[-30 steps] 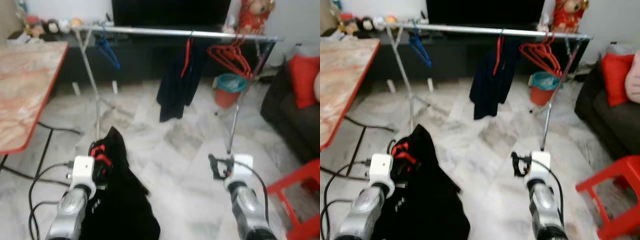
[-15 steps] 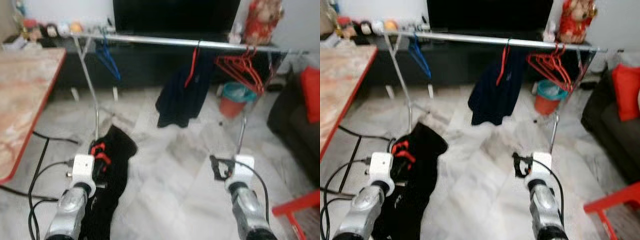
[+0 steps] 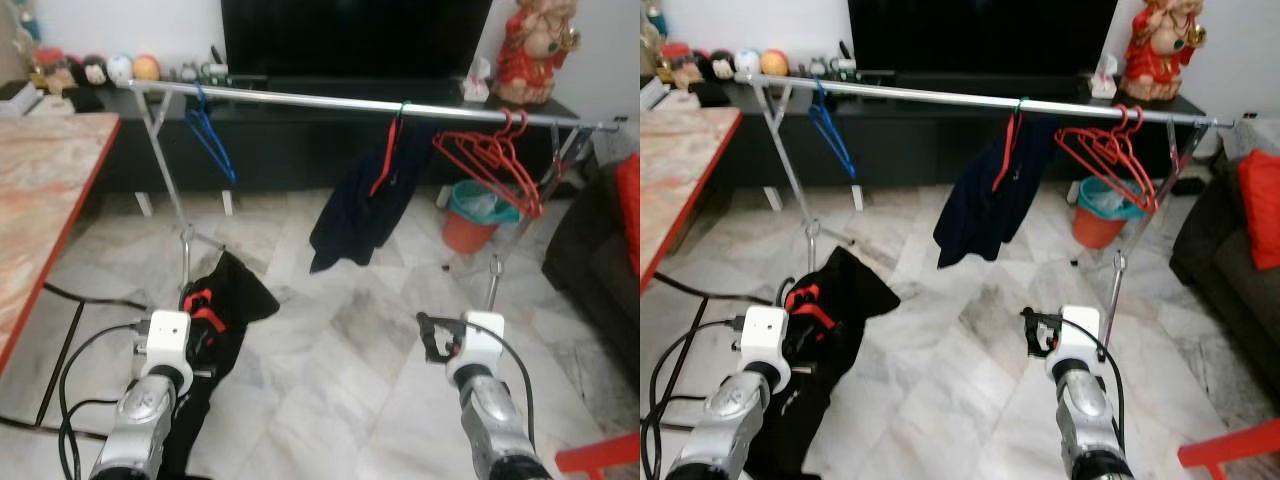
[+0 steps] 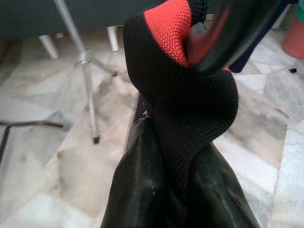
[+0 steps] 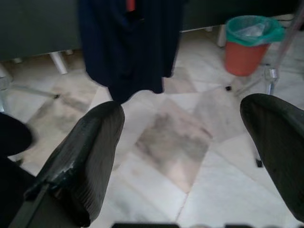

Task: Hang hanger

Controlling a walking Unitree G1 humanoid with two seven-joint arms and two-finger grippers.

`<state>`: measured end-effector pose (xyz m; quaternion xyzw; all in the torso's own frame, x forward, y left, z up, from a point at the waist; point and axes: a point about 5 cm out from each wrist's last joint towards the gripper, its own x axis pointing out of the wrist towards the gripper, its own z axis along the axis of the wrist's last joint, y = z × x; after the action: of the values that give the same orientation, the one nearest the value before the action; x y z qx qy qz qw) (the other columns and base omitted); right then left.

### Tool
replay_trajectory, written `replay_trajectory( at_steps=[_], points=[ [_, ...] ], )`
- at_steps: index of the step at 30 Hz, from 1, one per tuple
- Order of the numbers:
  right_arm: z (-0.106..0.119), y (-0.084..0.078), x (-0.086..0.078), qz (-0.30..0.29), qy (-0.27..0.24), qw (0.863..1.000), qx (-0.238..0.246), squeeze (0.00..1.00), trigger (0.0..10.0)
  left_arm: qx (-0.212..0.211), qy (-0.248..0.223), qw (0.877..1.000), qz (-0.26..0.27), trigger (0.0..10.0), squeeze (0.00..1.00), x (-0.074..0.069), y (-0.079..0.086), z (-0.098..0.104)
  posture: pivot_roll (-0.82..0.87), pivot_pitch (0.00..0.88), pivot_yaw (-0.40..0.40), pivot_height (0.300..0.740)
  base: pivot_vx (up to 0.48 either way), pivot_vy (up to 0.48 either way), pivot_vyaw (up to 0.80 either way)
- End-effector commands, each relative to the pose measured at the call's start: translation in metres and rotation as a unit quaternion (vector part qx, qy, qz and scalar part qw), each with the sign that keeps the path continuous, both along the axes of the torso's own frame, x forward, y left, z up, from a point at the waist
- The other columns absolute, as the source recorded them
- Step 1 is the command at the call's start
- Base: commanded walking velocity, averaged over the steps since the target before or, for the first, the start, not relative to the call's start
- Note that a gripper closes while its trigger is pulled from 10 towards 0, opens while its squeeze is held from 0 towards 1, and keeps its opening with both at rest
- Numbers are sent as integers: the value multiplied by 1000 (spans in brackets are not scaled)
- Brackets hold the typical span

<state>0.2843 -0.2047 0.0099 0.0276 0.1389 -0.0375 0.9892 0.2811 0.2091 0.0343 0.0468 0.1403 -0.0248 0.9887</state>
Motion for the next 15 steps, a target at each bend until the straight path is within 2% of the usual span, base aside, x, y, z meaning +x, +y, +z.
replay_trajectory(
  at_steps=[1,15],
  points=[
    [2,-7,1,-13,-4,1000,-1,0,10000,7,-21,1000,-16,10000,0,6,-6,8,115,0,-42,740,382,0,0],
    [2,-7,0,-18,-5,1000,0,0,10000,6,-23,999,-25,10000,0,9,-9,9,114,0,-40,740,382,0,0]
  ],
)
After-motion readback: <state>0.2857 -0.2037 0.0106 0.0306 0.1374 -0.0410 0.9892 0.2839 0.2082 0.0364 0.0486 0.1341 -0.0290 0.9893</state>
